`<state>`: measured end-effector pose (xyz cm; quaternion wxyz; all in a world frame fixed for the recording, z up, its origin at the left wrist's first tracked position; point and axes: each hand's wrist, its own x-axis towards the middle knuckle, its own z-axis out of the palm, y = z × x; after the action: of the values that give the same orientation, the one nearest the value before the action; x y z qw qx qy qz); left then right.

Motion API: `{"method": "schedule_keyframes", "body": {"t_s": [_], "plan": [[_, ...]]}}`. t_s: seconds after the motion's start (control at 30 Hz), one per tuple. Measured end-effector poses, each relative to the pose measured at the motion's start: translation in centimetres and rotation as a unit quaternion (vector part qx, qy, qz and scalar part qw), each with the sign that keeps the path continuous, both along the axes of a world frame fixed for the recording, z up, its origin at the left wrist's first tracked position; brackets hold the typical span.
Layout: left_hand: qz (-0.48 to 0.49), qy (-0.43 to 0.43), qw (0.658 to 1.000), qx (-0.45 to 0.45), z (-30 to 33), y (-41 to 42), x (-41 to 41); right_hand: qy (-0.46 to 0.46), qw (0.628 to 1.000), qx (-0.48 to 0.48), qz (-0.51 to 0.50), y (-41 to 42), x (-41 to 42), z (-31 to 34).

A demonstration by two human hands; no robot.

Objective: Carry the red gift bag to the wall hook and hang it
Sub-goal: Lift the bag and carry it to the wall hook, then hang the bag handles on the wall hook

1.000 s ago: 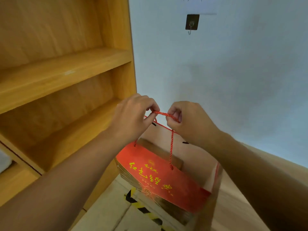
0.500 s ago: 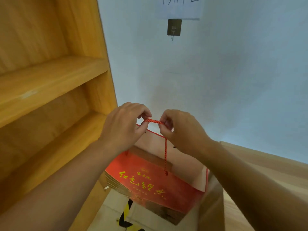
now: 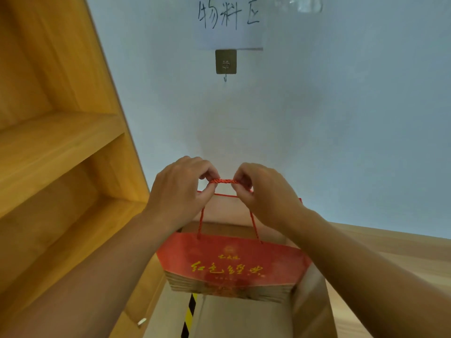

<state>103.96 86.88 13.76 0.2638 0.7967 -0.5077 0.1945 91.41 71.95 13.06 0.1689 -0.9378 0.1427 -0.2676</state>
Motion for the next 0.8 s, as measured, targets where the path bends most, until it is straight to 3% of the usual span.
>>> {"method": "schedule_keyframes", "body": {"t_s": [0.33,0.5,0.8], "plan": [[-0.017,0.008,0.999,-0.025,2.5,-3.4,6.4,-0.007,1.0,0.019,-0.002,-3.9,5.2,2.4],[-0.079,0.124,0.988,-0.038,4.1,-5.7,11.8,-0.018,0.998,0.058,-0.026,-5.8,9.3,3.8],[-0.166,0.179,0.97,-0.007,5.4,-9.6,20.8,0.008,0.993,0.1,-0.069,-8.5,16.0,6.1]]}}
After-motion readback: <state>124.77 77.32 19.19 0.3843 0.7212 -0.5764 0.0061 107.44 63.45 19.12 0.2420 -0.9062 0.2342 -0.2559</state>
